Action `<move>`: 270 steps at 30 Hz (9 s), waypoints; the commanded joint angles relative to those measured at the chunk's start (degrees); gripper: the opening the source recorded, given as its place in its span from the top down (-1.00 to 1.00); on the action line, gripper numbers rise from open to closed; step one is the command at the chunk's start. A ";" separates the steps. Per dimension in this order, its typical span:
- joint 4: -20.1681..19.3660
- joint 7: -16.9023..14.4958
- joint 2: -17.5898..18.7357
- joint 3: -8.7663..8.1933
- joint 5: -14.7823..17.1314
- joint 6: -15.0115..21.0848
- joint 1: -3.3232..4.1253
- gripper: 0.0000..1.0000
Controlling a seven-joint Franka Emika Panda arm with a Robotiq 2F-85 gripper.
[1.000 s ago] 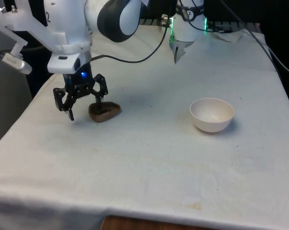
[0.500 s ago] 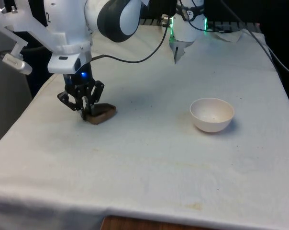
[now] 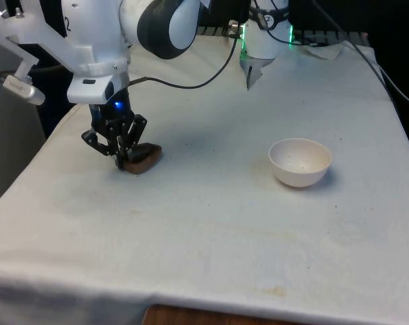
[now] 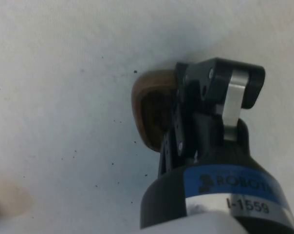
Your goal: Pour the coffee beans from the cup into the bowl.
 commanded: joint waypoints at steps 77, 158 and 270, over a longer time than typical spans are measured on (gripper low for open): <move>-12.95 15.18 -16.50 -0.52 -2.29 -4.93 5.96 1.00; -20.97 35.58 -33.46 1.49 -18.51 -8.25 7.68 1.00; -18.22 75.29 -31.97 9.68 -29.39 -8.88 7.56 1.00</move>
